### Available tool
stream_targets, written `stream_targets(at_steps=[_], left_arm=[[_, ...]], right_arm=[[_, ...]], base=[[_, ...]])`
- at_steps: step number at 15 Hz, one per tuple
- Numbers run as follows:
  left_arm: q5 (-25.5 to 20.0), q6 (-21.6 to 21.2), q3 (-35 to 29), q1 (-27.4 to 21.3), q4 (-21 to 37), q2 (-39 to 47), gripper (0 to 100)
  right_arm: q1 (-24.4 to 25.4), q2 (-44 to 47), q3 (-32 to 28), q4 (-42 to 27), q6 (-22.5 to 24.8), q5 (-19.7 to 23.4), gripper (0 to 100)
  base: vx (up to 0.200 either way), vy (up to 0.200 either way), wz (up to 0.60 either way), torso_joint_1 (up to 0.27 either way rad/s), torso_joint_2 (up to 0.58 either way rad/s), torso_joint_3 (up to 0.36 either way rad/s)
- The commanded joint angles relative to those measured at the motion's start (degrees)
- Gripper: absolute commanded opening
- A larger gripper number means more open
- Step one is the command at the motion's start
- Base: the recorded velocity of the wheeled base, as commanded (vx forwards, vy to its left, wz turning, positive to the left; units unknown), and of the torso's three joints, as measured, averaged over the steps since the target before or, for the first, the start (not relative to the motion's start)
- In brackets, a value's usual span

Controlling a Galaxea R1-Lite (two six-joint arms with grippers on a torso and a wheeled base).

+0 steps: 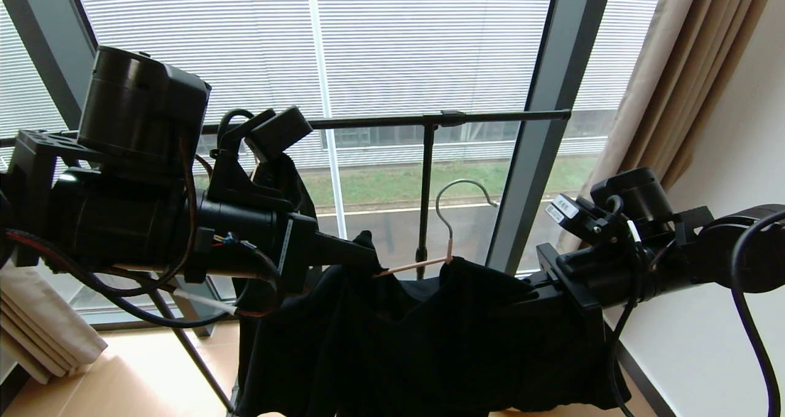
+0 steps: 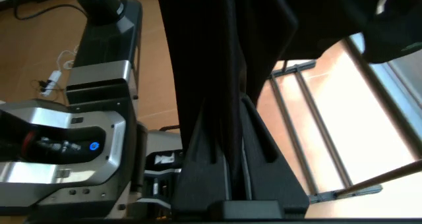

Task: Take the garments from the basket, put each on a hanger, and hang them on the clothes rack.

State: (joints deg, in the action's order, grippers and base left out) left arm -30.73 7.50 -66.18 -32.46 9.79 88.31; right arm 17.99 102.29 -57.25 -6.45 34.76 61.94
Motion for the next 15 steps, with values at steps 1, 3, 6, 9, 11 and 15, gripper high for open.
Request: stream_targets(at_steps=[1,3,6,9,11,15], left_arm=[[0.1,-0.2,-0.2,-0.6,0.0,0.4,0],[0.1,-0.6,-0.2,-1.1,0.0,0.4,0],[1.1,-1.7,-0.2,-2.3,0.0,0.5,0],[2.4,-2.5,-0.2,-2.7,0.0,1.2,100],[2.7,-2.6,0.0,-3.3,0.0,1.2,100],[3.8,-2.8,1.8,0.3,0.3,-3.9,100]], right_arm=[[-0.4,-0.5,1.8,1.4,0.0,0.1,0],[-0.4,-0.6,2.2,2.5,0.0,0.1,0],[-0.4,-0.7,3.7,4.8,0.0,0.3,0],[-0.4,-0.7,6.4,9.9,0.0,0.3,0],[-0.4,-0.7,7.4,11.9,0.0,0.5,0],[-0.8,-0.7,7.4,12.0,0.0,0.5,0]], base=[[0.000,0.000,0.00,0.000,0.00,0.000],[0.000,0.000,0.00,0.000,0.00,0.000],[0.000,0.000,0.00,0.000,0.00,0.000],[0.000,0.000,0.00,0.000,0.00,0.000],[0.000,0.000,0.00,0.000,0.00,0.000],[0.000,0.000,0.00,0.000,0.00,0.000]])
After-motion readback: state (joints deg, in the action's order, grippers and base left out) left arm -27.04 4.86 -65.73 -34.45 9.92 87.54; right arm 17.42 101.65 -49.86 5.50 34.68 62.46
